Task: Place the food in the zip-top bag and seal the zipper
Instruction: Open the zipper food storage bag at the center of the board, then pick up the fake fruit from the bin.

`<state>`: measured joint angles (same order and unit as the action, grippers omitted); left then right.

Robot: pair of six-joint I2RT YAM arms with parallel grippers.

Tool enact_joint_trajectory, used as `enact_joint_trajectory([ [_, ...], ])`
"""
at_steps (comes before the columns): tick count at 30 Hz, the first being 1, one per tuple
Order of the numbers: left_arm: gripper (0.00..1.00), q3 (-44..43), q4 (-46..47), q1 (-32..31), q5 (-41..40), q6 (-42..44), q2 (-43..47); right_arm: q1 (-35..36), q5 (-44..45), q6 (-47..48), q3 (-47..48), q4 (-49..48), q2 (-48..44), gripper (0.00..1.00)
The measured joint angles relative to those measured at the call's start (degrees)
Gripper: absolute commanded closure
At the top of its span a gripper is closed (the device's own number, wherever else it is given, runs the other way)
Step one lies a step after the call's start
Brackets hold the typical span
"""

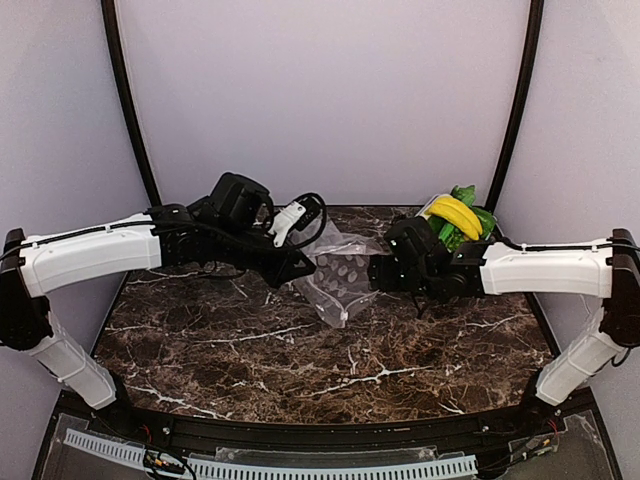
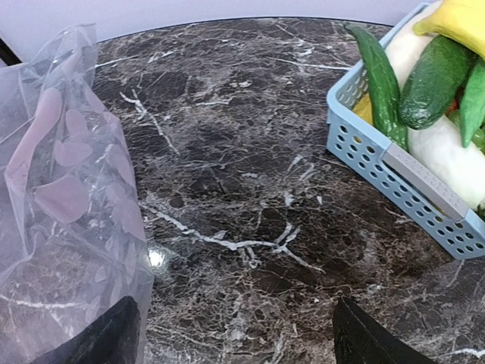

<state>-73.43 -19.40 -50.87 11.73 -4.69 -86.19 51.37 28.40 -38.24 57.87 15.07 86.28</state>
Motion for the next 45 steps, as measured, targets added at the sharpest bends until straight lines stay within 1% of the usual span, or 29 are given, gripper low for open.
enact_joint_trajectory([
  [4,0.99,-1.33,-1.36,0.00,-0.52,-0.02,-0.70,0.15,-7.23,6.03,-0.02,-2.16,-0.87,0.12],
  [6,0.99,-1.70,-1.92,0.07,-1.18,-0.04,-1.11,0.39,-13.05,9.27,-0.22,-3.48,-2.64,0.11],
  [9,0.99,-2.10,-3.08,0.59,-1.81,-0.42,-1.68,0.68,-22.47,12.63,-0.85,-4.92,-6.69,0.10],
  [13,0.99,-2.29,-4.00,2.86,-2.19,-1.14,-2.43,1.16,-32.54,15.28,-1.97,-5.18,-13.46,0.09],
  [16,0.99,-2.29,-4.37,4.50,-2.45,-1.73,-2.62,1.25,-37.57,16.33,-2.56,-4.90,-17.92,0.09],
  [18,0.99,-2.32,-4.59,5.49,-2.75,-1.95,-2.62,1.25,-39.32,16.72,-2.73,-4.63,-20.20,0.07],
  [21,0.99,-2.58,-4.90,6.05,-4.02,-1.79,-2.60,1.22,-38.47,16.74,-2.73,-3.61,-23.26,0.06],
  [25,0.99,-2.62,-6.16,6.36,-9.22,-0.07,-0.59,0.61,-32.81,16.65,-1.73,1.07,-25.05,0.04],
  [28,0.99,-2.75,-7.48,6.49,-13.88,2.08,2.71,-1.25,-26.99,16.55,2.60,8.22,-23.19,0.04],
  [32,0.99,-4.46,-8.85,7.43,-18.14,4.59,5.92,-5.42,-20.37,16.52,10.47,16.92,-17.03,0.05],
  [35,0.99,-5.20,-9.44,7.98,-18.84,5.27,6.23,-9.22,-17.40,16.63,12.79,21.51,-13.05,0.05],
  [40,0.99,-5.29,-10.82,8.13,-17.03,5.49,2.82,-16.06,-15.87,18.14,14.29,26.71,-8.02,0.06],
  [45,0.99,-5.29,-11.17,8.13,-15.21,5.33,-0.37,-22.29,-15.17,20.85,18.27,27.91,-3.50,0.09],
])
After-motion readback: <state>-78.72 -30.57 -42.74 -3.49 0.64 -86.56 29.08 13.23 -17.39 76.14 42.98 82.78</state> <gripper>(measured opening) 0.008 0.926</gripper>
